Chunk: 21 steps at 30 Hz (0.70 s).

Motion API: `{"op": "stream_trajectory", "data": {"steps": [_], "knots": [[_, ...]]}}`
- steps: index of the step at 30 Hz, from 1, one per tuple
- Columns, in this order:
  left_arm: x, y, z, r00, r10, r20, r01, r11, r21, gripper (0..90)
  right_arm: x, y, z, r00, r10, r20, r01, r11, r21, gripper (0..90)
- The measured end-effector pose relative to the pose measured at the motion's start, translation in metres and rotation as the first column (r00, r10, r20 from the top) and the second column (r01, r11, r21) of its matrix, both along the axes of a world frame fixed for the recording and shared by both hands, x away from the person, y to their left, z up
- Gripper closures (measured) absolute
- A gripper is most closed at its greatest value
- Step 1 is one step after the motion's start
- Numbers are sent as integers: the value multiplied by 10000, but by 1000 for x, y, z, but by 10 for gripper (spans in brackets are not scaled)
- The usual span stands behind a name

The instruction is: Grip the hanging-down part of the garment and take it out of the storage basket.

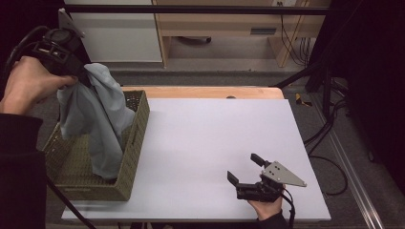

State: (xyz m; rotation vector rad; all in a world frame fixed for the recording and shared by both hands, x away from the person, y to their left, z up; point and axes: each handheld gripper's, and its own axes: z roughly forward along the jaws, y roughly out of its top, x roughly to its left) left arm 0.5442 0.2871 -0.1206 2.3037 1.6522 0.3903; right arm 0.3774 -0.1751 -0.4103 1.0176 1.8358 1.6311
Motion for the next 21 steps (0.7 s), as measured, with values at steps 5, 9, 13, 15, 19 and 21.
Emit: {"op": "stream_trajectory", "data": {"steps": [5, 9, 13, 15, 19, 21], "knots": [[-2, -3, 10, 9999, -15, 170, 14, 10000, 40, 777, 9, 15, 9, 9991, 384, 164, -383, 9993, -29, 7], [-4, -6, 16, 9995, -17, 317, 14, 10000, 79, 777, 15, 29, 16, 9979, 608, 207, -611, 9981, 114, 9], [-3, -7, 17, 9995, -62, 302, 60, 10000, 47, 777, 24, 45, 22, 9955, 929, 173, -933, 9954, 197, 15], [-3, -8, 17, 9995, -90, 308, 88, 9999, 63, 777, 28, 53, 24, 9938, 1094, 217, -1099, 9937, 226, 16], [-3, -8, 17, 9994, -84, 335, 81, 9999, 86, 777, 35, 72, 30, 9900, 1387, 240, -1394, 9897, 337, 19], [-3, -7, 17, 9994, -66, 339, 64, 10000, 73, 777, 39, 85, 33, 9867, 1606, 267, -1616, 9860, 405, 20]]}}
